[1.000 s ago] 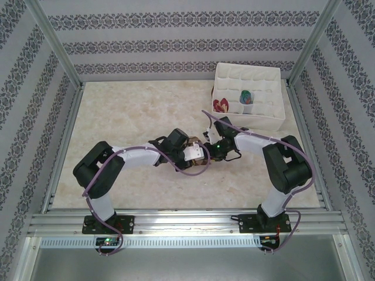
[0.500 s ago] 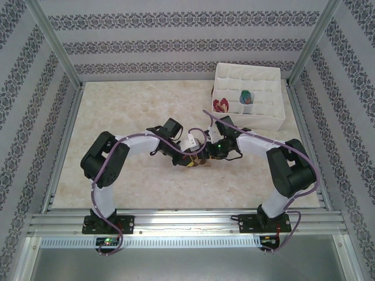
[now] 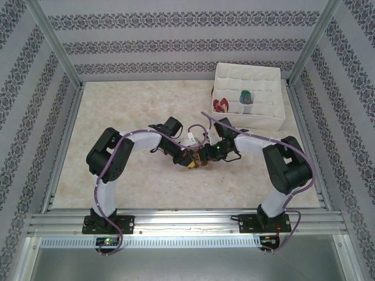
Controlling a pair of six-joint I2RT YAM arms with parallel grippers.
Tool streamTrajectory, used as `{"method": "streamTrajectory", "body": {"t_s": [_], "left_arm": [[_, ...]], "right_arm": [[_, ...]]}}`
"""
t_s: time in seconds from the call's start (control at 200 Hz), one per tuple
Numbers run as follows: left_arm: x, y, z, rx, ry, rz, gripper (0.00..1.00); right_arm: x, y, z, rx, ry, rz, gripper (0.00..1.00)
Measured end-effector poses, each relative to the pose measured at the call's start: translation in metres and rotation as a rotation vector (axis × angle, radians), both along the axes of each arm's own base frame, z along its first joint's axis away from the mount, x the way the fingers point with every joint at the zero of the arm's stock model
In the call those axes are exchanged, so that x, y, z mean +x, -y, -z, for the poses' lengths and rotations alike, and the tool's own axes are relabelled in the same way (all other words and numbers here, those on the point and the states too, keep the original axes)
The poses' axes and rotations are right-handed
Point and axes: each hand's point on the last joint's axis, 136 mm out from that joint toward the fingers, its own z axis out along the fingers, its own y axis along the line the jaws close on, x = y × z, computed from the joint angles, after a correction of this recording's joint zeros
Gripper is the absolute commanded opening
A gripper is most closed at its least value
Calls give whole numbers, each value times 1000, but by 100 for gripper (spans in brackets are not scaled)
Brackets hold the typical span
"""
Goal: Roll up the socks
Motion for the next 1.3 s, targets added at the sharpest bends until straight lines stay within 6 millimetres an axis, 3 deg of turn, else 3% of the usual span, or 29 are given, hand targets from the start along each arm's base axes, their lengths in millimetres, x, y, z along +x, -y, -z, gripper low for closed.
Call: {"method": "streamTrajectory", "body": {"t_s": [0.28,0.59,0.804,0.939,1.134,1.204,1.299], "left_arm": [[-2,-13,-4,18,127,-26,27],[-18,-43,-35,2,609,-11,46],[-31,-23,-43,58,962,137,47],[-28,-9,-38,127,1110,207,48],[-10,-1,-6,279,1154,259,42],[-3,0,2,313,1151,252,32],[0,2,3,327,1150,235,9]], "right_arm": [[-1,-8,2,10,-1,-15,5],[-1,-11,4,7,-27,-17,5],[0,-14,4,10,-52,-22,5],[0,-16,4,20,-67,-27,5],[0,-17,4,21,-80,-29,6],[0,-17,5,20,-82,-28,7],[2,-14,5,17,-81,-18,10]]}}
